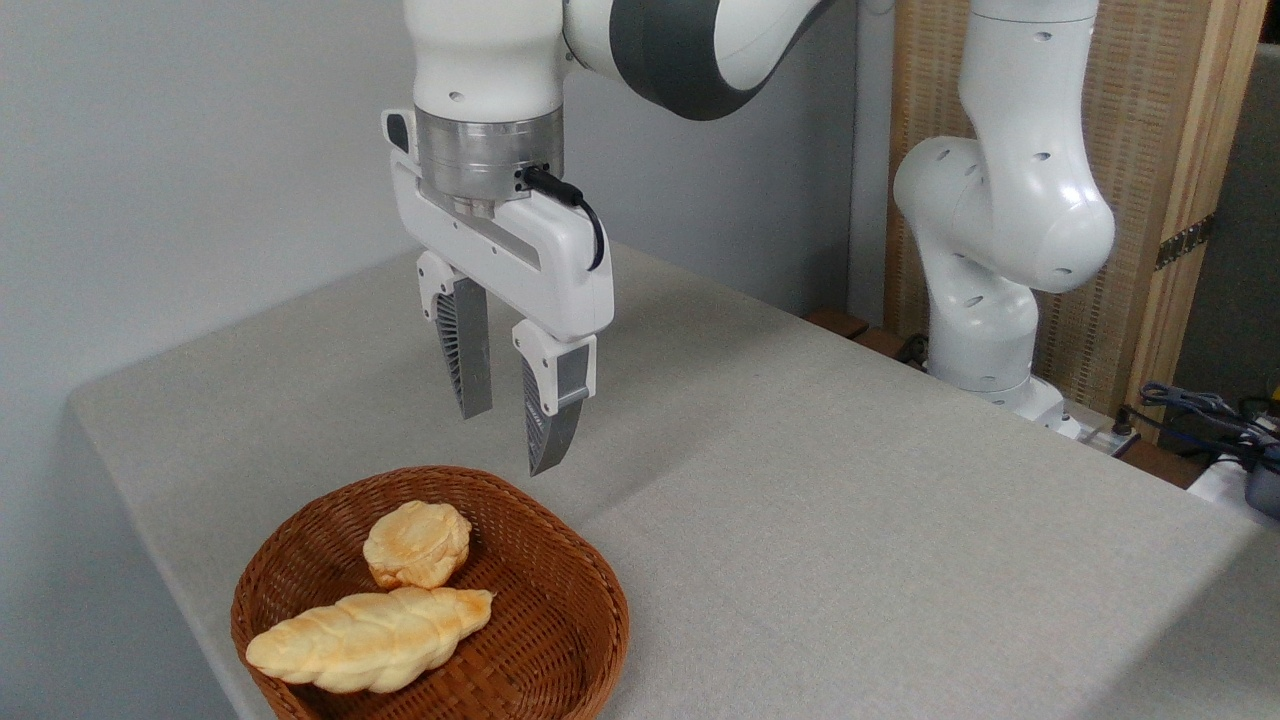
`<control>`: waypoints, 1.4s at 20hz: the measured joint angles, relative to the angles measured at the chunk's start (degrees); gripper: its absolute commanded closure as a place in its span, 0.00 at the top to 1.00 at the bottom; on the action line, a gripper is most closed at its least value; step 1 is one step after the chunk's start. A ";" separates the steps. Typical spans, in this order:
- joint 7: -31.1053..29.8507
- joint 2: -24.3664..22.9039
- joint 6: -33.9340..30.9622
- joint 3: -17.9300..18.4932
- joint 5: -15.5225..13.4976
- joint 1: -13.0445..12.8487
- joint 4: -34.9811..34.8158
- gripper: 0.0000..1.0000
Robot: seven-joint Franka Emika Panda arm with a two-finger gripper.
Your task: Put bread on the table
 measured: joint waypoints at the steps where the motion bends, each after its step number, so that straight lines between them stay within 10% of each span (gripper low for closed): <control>1: 0.00 0.00 0.00 0.00 0.00 0.00 0.00 1.00; 28: 0.00 0.27 1.35 -0.08 0.00 -0.13 0.00 1.00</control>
